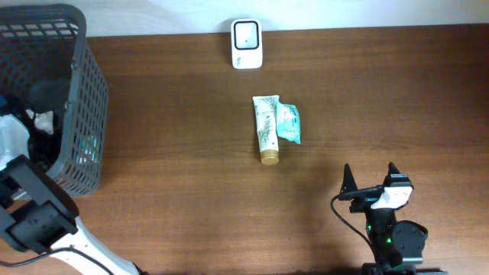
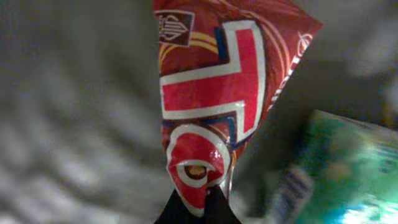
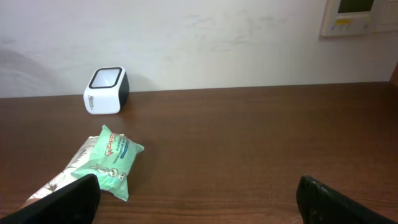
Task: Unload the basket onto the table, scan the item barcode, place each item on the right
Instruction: 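Lift the TOP bar out and lay it left of the tube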
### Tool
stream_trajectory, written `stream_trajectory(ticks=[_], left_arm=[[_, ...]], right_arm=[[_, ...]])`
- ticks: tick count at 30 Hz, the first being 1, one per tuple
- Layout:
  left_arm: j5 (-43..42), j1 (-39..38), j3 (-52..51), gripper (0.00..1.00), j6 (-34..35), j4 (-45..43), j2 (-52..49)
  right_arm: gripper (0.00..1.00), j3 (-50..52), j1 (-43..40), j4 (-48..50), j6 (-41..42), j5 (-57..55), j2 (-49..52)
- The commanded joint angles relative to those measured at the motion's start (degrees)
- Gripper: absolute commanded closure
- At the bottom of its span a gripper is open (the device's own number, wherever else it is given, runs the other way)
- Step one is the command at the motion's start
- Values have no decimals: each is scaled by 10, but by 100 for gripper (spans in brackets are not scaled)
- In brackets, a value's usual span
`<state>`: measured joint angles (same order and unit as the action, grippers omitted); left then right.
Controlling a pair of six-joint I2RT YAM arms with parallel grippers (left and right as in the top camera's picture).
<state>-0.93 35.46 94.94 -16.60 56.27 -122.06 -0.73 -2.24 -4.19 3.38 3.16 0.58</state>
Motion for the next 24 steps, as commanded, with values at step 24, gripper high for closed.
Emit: stream_trajectory(ticks=[24], left_arm=[[-155,-374,459,100,410,194,130]], right_arm=[[1,4,3,-1,1,7,-4]])
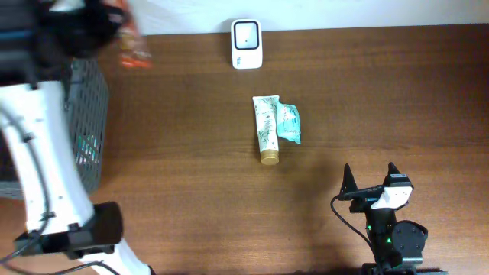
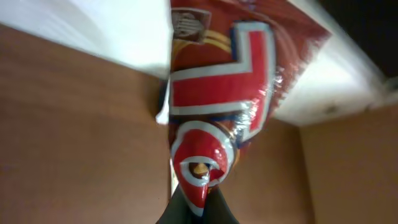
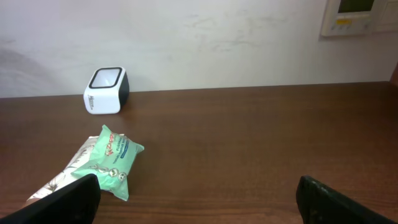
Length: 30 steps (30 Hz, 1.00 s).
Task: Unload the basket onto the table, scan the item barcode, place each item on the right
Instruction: 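Lift the TOP bar out and lay it left of the tube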
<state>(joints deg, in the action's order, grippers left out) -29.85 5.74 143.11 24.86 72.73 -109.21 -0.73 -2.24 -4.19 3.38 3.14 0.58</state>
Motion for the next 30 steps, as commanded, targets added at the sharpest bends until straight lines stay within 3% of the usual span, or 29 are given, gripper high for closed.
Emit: stream_trajectory(ticks=[1,4,7,10,16,18,19,22,27,30], left_arm=[[178,-118,-48,100,-5,43,2],[262,-224,-199,100,27,2,1],[268,-289,-396,100,108,-140,0],[267,-327,-523,100,136,-259,0],[289,-358,-675,99,135,-475,0],[288,-358,-695,94,135,-507,-1],[288,-358,-698,73,135,-512,-2],[288,-356,-694,43,134,-523,-1],[277,-292,-576,39,75,-484,74],[278,-208,-480,39,6,-440,156]], right_arm=[[2,4,3,-1,1,8,-4],[1,4,3,-1,1,8,-4],[2,4,3,-1,1,8,-4],[1,4,3,-1,1,8,-4],[1,4,3,-1,1,8,-4],[1,4,3,-1,1,8,-4],[1,4,3,-1,1,8,-4],[1,4,3,-1,1,8,-4],[1,4,3,-1,1,8,-4],[1,4,3,-1,1,8,-4]])
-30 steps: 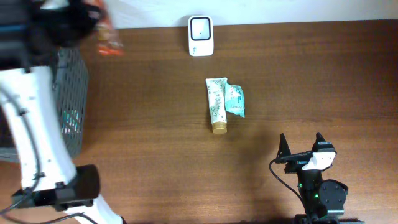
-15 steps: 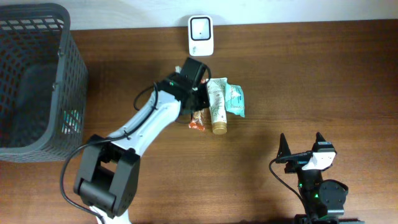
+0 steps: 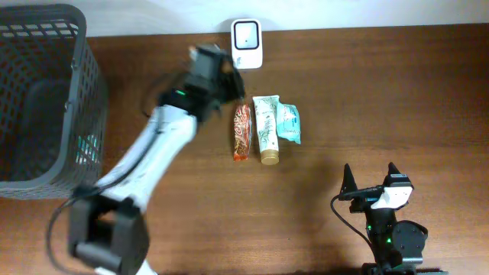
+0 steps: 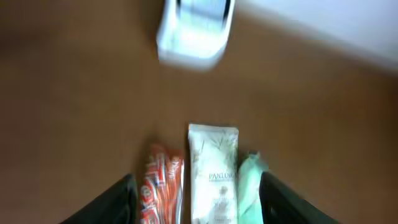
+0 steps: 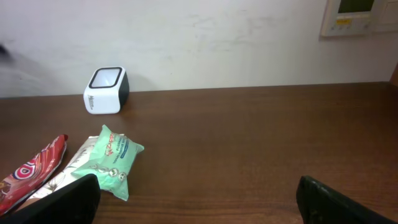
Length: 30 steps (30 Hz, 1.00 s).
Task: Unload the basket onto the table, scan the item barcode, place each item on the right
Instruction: 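Lift the TOP bar out and lay it left of the tube, then grasp the small teal box in the basket and place it left of the bar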
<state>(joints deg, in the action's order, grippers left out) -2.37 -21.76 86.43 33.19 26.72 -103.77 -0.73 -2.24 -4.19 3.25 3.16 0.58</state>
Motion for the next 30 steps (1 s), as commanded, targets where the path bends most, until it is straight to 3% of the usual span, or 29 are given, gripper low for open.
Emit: stream_trajectory(ticks=[1,3,8,10,14,20,21,23,26,30], left_arm=[[3,99,111,38,-98,26,123],[3,202,151,31,-136,27,177],[9,474,155,21,-144,35,210],[9,532,155,24,-220,64,188],[13,566,155,27,-392,106,121],[-4,576,155,44,-396,189,23],[-9,576,155,42,-396,205,9],[-43,574,155,19,-396,238,-18],[-54,574,153,26,-415,277,-52],[-61,573,148,27,-436,323,-99]], right_arm=[[1,4,3,-1,2,7,-4],[1,4,3,-1,2,7,-4],[1,4,3,-1,2,7,-4],[1,4,3,-1,2,7,-4],[1,4,3,-1,2,7,-4],[1,4,3,-1,2,7,-4],[1,4,3,-1,2,7,-4],[1,4,3,-1,2,7,-4],[1,4,3,-1,2,7,-4],[1,4,3,-1,2,7,-4]])
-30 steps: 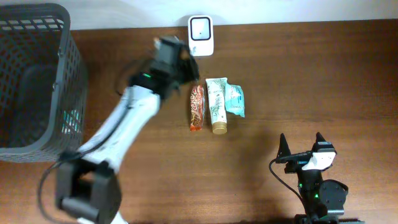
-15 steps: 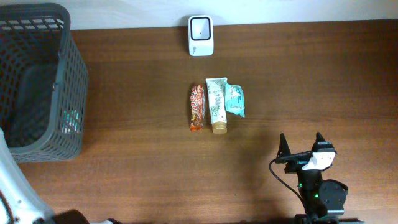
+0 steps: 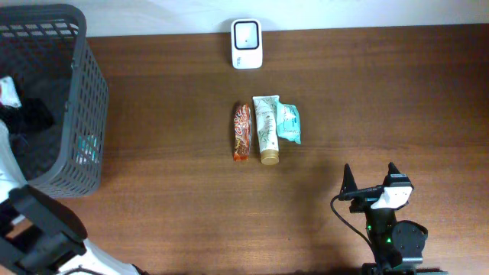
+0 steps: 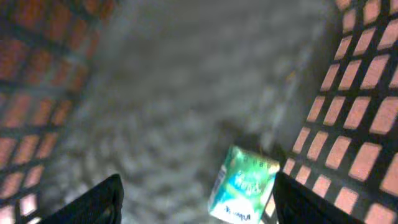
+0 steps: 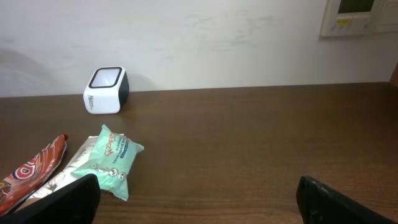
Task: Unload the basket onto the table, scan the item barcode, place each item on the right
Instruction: 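Grasp the small teal box in the basket and place it left of the bar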
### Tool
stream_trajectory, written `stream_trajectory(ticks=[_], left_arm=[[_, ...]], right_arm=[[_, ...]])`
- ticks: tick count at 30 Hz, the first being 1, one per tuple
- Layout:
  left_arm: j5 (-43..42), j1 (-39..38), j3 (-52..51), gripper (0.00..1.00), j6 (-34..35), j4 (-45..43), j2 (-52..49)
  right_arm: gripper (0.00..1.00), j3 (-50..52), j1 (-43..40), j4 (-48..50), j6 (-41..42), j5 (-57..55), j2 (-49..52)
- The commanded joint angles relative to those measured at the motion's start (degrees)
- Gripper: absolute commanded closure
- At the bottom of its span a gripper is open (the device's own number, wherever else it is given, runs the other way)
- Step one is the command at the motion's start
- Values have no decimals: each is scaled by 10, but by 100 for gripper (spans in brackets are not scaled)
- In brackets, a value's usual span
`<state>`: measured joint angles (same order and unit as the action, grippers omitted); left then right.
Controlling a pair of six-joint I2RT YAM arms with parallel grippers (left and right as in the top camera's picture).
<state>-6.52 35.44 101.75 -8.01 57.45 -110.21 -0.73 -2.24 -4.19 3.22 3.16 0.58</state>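
The white scanner [image 3: 247, 33] stands at the table's back edge, window up. In front of it lie a red snack bar [image 3: 241, 131], a pale tube [image 3: 266, 128] and a green tissue pack [image 3: 288, 122], side by side. My left gripper [image 3: 34, 118] is down inside the grey basket [image 3: 84, 92]. It is open [image 4: 198, 205] and empty, just above a green packet [image 4: 244, 184] that rests on the basket floor by the wall. My right gripper [image 3: 370, 177] sits open near the front edge, away from the items.
The basket takes up the table's left end, and its mesh walls [image 4: 357, 93] close in round my left gripper. From the right wrist, the scanner [image 5: 104, 90], the tissue pack [image 5: 111, 162] and the snack bar [image 5: 28, 173] show at the left.
My left gripper was open above the red snack bar and the tube at mid-table. Now it is inside the basket over the green packet. The bar lies where it was.
My left gripper was shut on the red snack bar inside the basket. Then it held the bar up near the table's back left. Then the bar lay left of the tube with the gripper open above it. Now the gripper is in the basket. The right arm stayed still.
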Motion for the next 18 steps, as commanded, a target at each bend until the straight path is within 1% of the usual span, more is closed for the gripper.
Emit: stream_trajectory(ticks=[1,3,4,7,8,9,11,13,15,16,17,18], left_arm=[[-19,0,-5,30,-34,27,-47],[-19,0,-5,37,-52,46,-68],[-19,0,-5,38,-52,53,-79],[-66,-1,-5,37,-72,77,-109],[-95,-1,-5,32,-86,84,-120],[-109,-3,-6,31,-93,88,-127],[-115,-6,-9,28,-110,99,-140],[-115,-7,-12,30,-110,108,-155],[-106,-7,-28,36,-110,106,-164],[-99,-7,-36,41,-110,102,-164],[-90,-6,-38,52,-110,98,-164],[-86,-5,-38,72,-109,91,-164]], right_arm=[[1,4,3,-1,3,7,-4],[1,4,3,-1,3,7,-4],[1,4,3,-1,3,7,-4],[1,4,3,-1,3,7,-4],[1,4,3,-1,3,7,-4],[1,4,3,-1,3,7,-4],[1,4,3,-1,3,7,-4],[1,4,3,-1,3,7,-4],[1,4,3,-1,3,7,-4],[1,4,3,-1,3,7,-4],[1,4,3,-1,3,7,-4],[1,4,3,-1,3,7,-4]])
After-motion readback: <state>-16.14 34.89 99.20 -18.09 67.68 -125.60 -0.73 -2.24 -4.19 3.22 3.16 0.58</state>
